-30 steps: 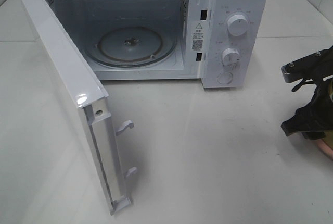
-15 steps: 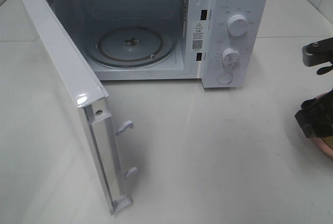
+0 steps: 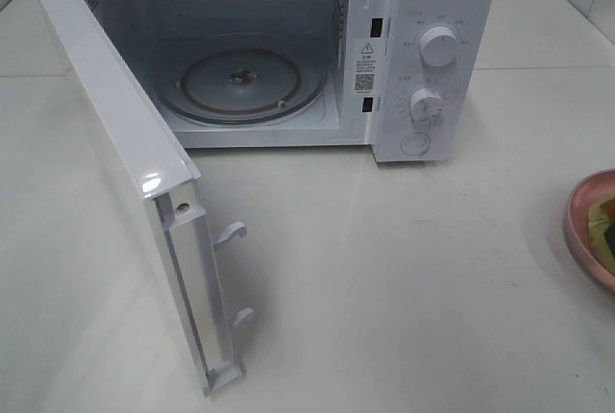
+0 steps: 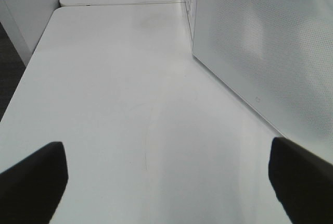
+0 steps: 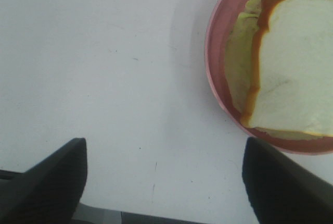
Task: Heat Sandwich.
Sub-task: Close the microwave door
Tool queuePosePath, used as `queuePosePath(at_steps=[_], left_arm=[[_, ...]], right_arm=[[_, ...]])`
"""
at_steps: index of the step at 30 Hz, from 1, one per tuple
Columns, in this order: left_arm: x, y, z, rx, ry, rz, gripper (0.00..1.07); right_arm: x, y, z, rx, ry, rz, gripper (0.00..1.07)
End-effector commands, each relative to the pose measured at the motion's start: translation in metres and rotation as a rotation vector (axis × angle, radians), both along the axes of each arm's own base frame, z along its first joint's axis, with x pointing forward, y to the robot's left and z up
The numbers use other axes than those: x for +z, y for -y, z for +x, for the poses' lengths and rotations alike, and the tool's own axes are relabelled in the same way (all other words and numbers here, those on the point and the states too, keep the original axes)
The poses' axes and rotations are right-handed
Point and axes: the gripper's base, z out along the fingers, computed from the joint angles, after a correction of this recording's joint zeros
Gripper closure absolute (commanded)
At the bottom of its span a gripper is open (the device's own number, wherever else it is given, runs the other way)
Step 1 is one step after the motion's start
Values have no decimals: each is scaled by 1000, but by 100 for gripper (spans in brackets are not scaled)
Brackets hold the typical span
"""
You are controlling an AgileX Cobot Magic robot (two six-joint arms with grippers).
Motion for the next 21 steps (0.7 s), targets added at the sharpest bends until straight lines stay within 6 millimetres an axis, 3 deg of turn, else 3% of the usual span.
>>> queuePosePath(at_steps=[1, 8, 21], left_arm=[[0, 1, -4, -1, 33, -8, 5], [0, 1, -4, -1, 33, -8, 5], [0, 1, -4, -1, 33, -8, 5]], right_arm=[[9, 1, -11, 24, 23, 5, 30], [28, 8, -41, 18, 124, 27, 31], [40, 18, -81, 6, 206, 43, 31]])
